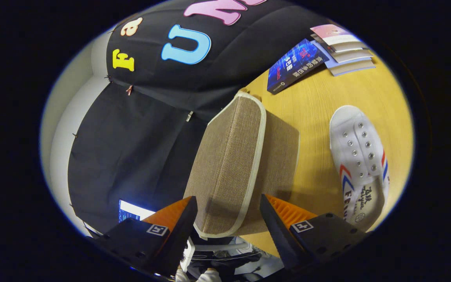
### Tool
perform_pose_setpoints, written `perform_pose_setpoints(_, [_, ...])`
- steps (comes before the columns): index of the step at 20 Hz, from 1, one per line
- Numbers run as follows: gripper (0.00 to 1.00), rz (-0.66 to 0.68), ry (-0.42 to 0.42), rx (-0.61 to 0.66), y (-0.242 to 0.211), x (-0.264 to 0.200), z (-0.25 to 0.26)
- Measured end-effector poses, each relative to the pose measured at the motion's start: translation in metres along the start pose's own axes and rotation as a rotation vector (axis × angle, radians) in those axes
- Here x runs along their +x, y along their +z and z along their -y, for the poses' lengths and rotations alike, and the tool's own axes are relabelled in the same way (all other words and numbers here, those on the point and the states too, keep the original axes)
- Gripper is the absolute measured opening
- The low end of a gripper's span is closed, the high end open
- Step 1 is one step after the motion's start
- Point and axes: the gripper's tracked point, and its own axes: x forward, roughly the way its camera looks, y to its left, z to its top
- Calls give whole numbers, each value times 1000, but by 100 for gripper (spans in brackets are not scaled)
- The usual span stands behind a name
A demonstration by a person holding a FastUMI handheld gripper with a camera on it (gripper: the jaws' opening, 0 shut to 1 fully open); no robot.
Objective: Open the storage box then place both shoes into the box .Put the left shoe in first, then the right shoe, with the right side of both shoes facing outward in a uniform manner.
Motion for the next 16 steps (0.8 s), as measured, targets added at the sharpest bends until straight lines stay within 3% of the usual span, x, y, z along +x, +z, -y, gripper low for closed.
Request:
perform_pose_setpoints(6, [97,-54,63,79,-9,22,-2])
perform_pose_setpoints(16, [96,-100,153,193,1,-11,-32])
